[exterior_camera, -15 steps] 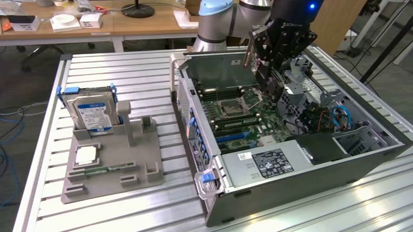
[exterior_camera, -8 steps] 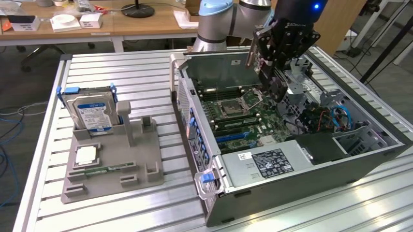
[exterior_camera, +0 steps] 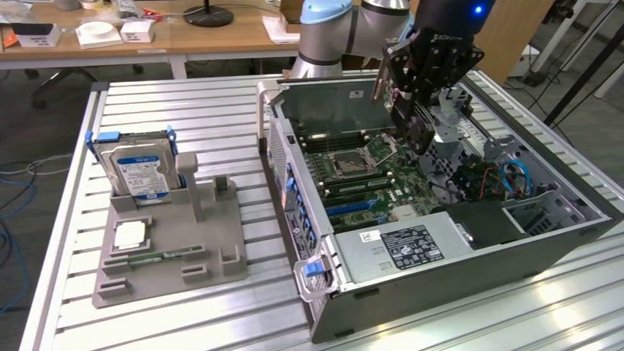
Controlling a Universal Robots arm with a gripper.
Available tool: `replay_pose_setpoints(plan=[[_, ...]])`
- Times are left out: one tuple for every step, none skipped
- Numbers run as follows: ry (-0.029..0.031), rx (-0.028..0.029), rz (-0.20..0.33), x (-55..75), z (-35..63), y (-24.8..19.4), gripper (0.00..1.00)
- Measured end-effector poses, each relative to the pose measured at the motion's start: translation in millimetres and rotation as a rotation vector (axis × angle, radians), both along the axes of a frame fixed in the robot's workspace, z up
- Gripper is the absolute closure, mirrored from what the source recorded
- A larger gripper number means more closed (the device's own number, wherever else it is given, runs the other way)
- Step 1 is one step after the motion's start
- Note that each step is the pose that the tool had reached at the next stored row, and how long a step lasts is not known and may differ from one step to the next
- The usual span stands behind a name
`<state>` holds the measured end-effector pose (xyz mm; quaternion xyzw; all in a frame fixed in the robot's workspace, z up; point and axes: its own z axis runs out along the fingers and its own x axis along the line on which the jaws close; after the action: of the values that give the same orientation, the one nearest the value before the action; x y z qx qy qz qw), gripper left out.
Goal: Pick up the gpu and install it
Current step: 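Insert the gpu into the slot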
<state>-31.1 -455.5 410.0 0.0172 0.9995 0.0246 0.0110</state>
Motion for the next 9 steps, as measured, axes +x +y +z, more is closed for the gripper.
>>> replay_pose_setpoints(plan=[[0.0000,0.0000,0.000,0.0,0.0,0.0,0.74],[0.0000,0.0000,0.000,0.0,0.0,0.0,0.74],[0.0000,0.0000,0.000,0.0,0.0,0.0,0.74],[0.0000,0.0000,0.001,0.0,0.0,0.0,0.74],[0.0000,0.0000,0.003,0.0,0.0,0.0,0.74],[0.0000,0.0000,0.005,0.0,0.0,0.0,0.74],[0.0000,0.0000,0.009,0.0,0.0,0.0,0.74],[0.0000,0.0000,0.013,0.0,0.0,0.0,0.74],[0.0000,0.0000,0.016,0.0,0.0,0.0,0.74]])
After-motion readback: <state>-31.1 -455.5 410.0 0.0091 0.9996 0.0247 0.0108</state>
